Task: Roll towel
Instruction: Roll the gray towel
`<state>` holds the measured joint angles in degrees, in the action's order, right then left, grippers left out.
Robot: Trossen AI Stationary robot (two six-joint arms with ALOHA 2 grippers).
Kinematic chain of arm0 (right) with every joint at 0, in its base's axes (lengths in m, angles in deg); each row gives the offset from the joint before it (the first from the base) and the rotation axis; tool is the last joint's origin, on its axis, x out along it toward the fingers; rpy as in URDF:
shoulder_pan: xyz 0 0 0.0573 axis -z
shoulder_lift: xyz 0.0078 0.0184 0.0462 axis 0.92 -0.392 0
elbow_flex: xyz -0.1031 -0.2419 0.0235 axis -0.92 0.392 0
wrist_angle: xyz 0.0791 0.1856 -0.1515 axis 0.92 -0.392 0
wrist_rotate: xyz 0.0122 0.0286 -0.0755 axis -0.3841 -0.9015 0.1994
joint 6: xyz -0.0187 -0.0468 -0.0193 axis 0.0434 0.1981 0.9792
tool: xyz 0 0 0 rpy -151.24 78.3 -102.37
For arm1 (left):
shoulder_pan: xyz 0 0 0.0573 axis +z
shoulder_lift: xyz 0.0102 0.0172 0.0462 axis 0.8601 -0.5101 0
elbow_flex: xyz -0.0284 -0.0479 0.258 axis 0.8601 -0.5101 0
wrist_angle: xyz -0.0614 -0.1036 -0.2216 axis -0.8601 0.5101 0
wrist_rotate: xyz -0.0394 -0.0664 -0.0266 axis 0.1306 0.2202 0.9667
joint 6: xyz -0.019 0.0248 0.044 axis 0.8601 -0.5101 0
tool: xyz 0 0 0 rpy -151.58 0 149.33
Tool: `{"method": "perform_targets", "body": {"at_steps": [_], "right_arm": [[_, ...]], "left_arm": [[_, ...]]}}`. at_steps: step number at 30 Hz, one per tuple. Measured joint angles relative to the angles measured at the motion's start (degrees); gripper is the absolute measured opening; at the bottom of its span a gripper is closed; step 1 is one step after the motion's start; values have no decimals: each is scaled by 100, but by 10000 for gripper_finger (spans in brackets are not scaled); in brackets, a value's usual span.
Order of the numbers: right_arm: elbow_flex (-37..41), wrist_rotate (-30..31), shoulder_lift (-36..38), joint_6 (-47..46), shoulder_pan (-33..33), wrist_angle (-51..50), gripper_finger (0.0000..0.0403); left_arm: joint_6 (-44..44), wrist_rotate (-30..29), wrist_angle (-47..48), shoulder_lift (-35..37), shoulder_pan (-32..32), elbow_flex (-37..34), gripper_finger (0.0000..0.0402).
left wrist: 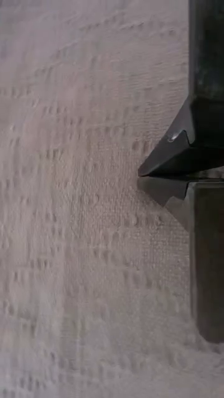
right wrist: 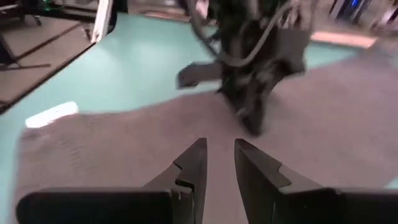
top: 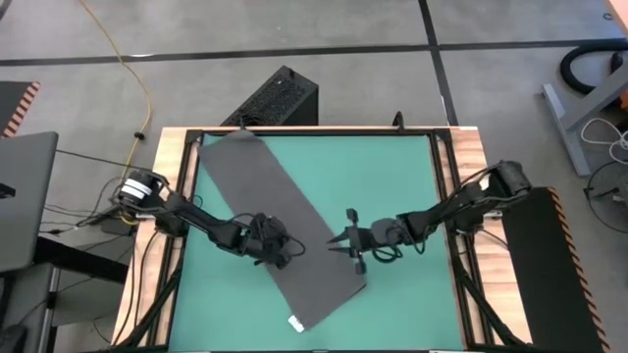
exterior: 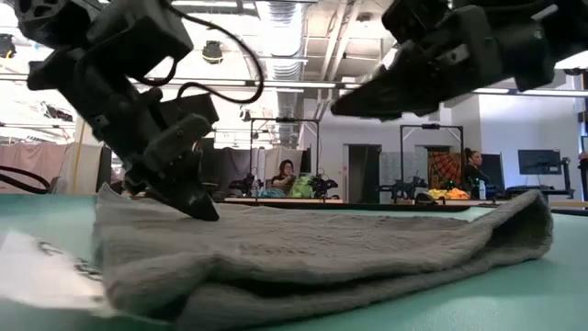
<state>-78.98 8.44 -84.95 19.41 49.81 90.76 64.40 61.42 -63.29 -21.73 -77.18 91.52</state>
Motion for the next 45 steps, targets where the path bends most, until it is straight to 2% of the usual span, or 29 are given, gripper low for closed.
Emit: {"method": "perform_targets", "body": {"at_steps": [4, 7, 9, 13, 18, 22, 27, 32, 35, 39, 45], "right_arm": [[-43, -62, -181, -899, -267, 149, 107], [-48, -45, -136, -775, -638, 215, 107], [-24, 214, -119, -688, -914, 147, 107], [-52, 603, -125, -692, -1359, 270, 107], [-45, 600, -80, -515, -1784, 264, 107], [-51, 609, -50, -518, -1970, 295, 107], [-51, 613, -50, -517, -2226, 233, 107], [-51, 615, -50, -133, -2396, 232, 107], [-51, 615, -50, 63, -2437, 174, 107], [-49, 611, -53, 305, -2451, -232, 107], [-47, 609, -55, 839, -2352, -534, 107]], "left_arm": [[365, -14, 282, -27, -103, 8, 0], [242, 59, 760, 199, -233, 8, 0], [278, 72, 1207, 385, -273, 18, 0], [311, 441, 2374, 1013, -290, -18, 0], [352, 662, 3707, 1866, -293, -56, 0], [391, 416, 3833, 2508, -292, -29, 0], [494, -249, 3279, 3017, -330, -29, 0], [-150, -606, 2019, 2926, -466, -23, 0], [-697, -320, 1151, 2611, -574, -18, 0], [-1395, 408, 154, 2093, -762, -16, 0], [-1689, 1359, -437, 1327, -1049, -9, 12]]}}
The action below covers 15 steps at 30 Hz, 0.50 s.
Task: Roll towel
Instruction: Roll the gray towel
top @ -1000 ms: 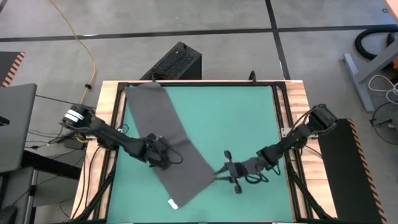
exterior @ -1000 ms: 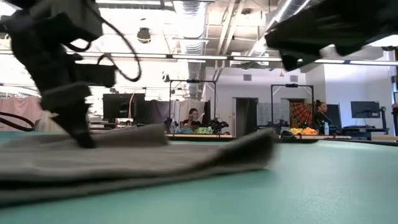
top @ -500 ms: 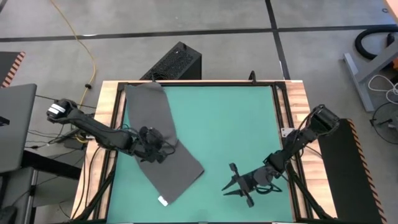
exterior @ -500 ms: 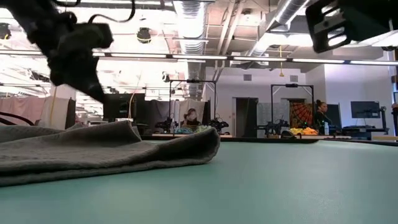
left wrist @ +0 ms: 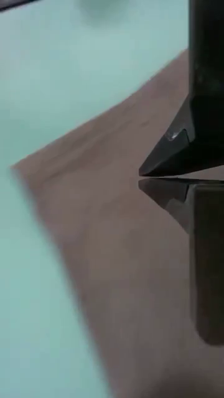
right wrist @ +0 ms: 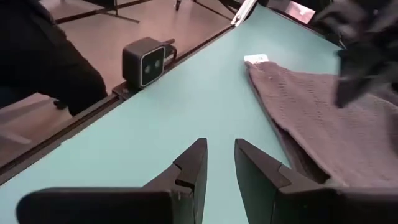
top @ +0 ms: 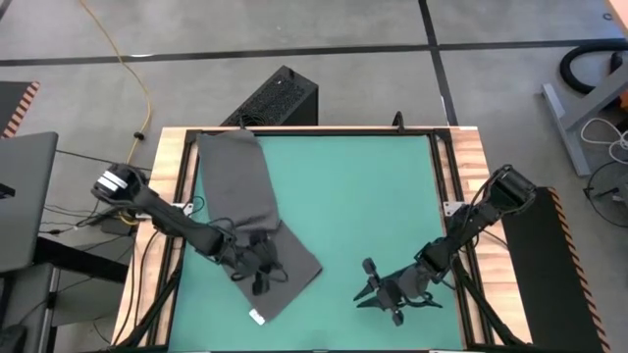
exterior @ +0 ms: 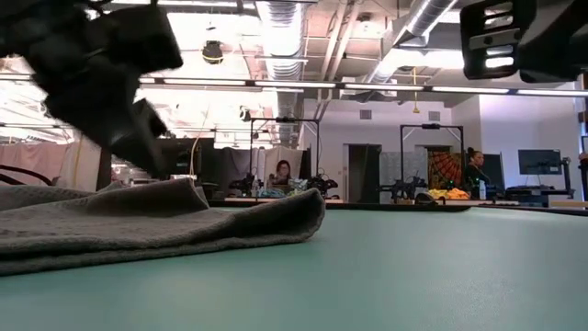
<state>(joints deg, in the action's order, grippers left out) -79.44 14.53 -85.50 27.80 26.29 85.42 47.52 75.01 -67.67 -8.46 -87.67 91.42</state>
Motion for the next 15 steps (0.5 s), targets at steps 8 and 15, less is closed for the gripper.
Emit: {"method": "perform_targets", "body": {"at_steps": [8, 15], "right_arm": [[-220, 116, -63, 1051, 603, -389, 107], [-602, -462, -63, 1589, 1709, -566, 107]], "left_arm": [[98, 274, -800, -506, -380, 2, 80], [598, 455, -955, -976, -672, 9, 106]]}}
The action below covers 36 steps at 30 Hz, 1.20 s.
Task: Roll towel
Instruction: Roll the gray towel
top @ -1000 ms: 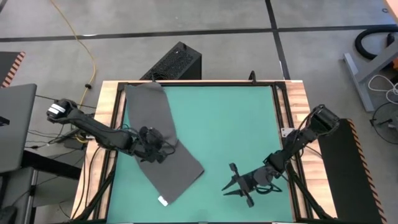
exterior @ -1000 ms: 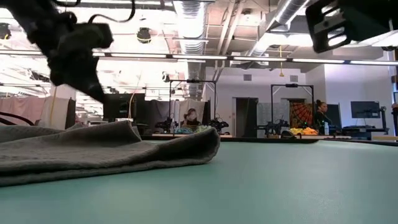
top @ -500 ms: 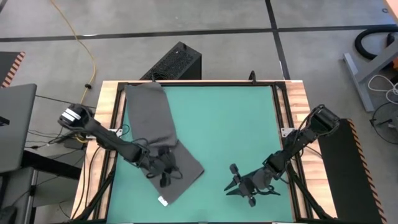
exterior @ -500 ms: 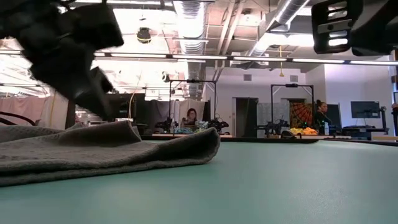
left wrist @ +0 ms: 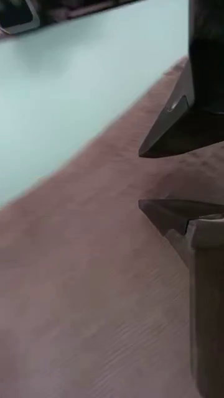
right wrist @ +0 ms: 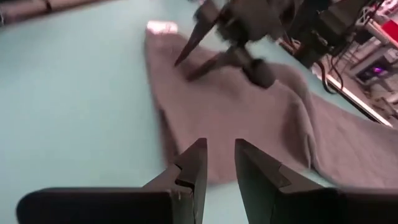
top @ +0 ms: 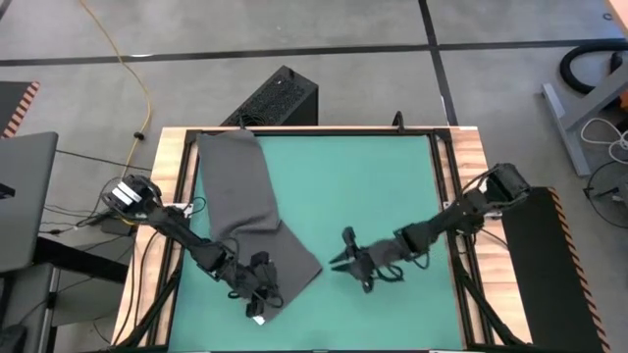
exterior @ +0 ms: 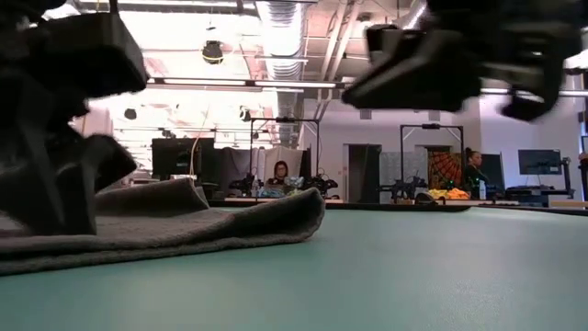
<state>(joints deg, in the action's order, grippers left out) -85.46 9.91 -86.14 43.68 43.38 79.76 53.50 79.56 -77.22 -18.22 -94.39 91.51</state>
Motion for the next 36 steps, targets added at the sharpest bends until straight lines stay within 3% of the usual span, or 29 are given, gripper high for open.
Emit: {"method": "perform_targets", "body": {"at_steps": [4, 11, 19, 24, 29, 36], "right_arm": [[-225, -727, -237, -238, 478, 161, 107], [-1026, -780, -1656, 472, 579, 664, 107], [-1991, -949, -2638, 267, 569, 419, 107], [-2111, -965, -2629, -272, 440, -141, 107], [-2094, -967, -2094, -436, 204, -1027, 107], [-2100, -926, -1927, 451, -295, -1354, 118]], "left_arm": [[636, 453, -123, -260, -102, 11, 100], [862, 1930, -832, -247, -257, 66, 71], [207, 1574, -397, 432, -140, 358, 34], [-189, -34, 479, 919, 30, 378, 12], [-205, 528, 677, 975, 12, 380, 1], [26, 468, 571, 970, -375, 380, 21]]}}
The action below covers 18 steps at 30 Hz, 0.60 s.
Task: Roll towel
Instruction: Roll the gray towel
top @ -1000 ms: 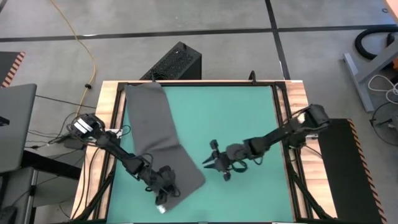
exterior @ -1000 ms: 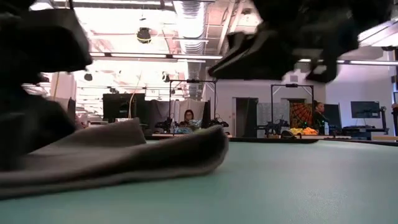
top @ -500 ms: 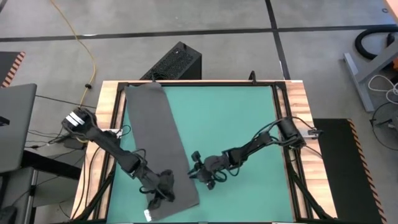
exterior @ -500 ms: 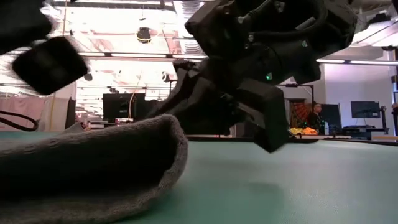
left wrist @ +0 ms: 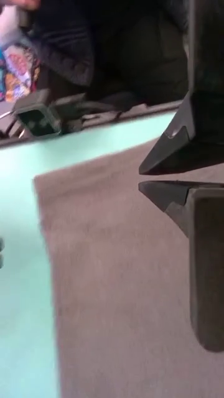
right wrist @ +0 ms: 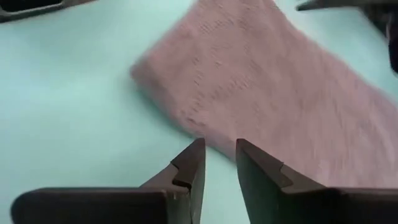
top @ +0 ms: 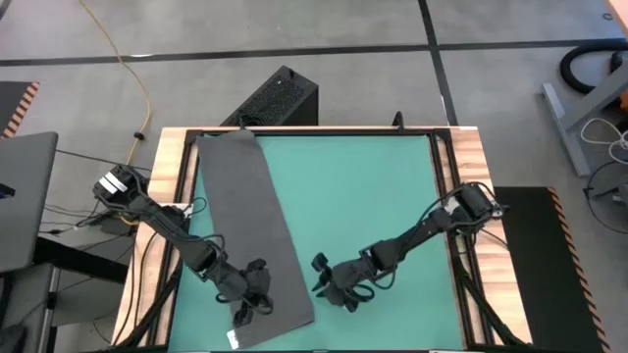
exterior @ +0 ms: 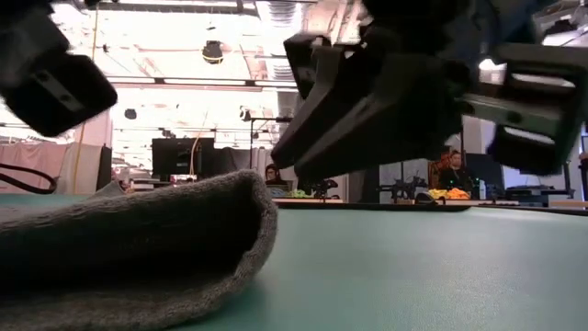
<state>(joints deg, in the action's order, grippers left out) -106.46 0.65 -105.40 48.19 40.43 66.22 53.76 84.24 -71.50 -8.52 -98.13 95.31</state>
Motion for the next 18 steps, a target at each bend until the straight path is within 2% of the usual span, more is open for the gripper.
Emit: {"method": "perform_targets", "body": {"at_steps": [3, 7, 12, 18], "right_arm": [[-150, 11, -138, 373, -223, 163, 138], [-460, 13, -321, 406, -328, 96, 173], [-571, 29, -322, 652, -334, -170, 207], [-583, -262, -503, 1028, -363, -42, 210]], "left_arm": [[63, -358, -31, 1, -179, 0, 41], [78, -818, -144, -1, -312, 0, 68], [363, -803, -174, -1, -472, 0, 93], [458, -981, -215, -1, -917, 0, 103]]}}
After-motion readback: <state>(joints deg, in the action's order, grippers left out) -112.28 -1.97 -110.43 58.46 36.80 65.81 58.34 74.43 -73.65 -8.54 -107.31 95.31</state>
